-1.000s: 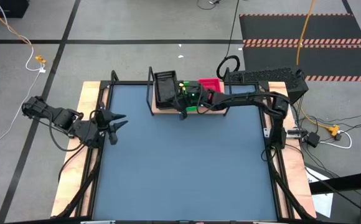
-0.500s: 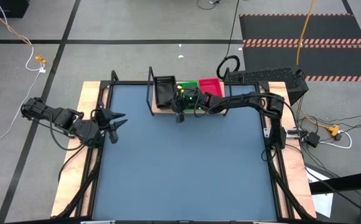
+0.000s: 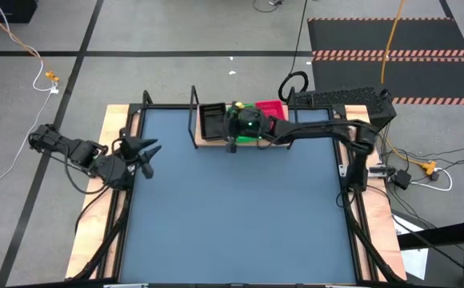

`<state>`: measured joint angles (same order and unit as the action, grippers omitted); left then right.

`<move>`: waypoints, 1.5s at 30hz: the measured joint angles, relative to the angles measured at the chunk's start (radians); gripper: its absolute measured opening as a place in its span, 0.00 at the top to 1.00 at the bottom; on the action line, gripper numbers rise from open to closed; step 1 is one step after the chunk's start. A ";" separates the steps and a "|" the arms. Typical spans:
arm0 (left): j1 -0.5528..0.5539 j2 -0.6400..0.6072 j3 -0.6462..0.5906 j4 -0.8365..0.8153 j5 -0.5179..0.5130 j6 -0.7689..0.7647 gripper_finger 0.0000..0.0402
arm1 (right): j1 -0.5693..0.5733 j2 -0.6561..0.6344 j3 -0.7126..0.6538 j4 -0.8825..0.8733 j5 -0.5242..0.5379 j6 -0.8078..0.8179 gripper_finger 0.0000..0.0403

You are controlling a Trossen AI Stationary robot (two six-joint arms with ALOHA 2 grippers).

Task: Stack baskets on shelf by color
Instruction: Return to Home Position

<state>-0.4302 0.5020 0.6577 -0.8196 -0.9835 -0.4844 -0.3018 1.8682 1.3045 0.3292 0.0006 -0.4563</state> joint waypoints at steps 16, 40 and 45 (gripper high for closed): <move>-0.103 -0.176 -0.380 0.995 0.102 0.708 0.98 | 0.119 -0.734 -0.626 0.039 -0.148 0.259 0.98; 0.344 -0.196 -0.617 1.058 0.470 0.509 0.98 | -0.142 -1.241 -1.286 0.519 -0.505 0.584 1.00; 0.310 -0.252 -0.617 1.050 0.470 0.506 0.99 | -0.156 -1.314 -1.285 0.312 -0.504 0.626 1.00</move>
<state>-0.1197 0.2504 0.0406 0.2303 -0.5132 0.0216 -0.4580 0.5544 0.0190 0.6410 -0.5030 0.1696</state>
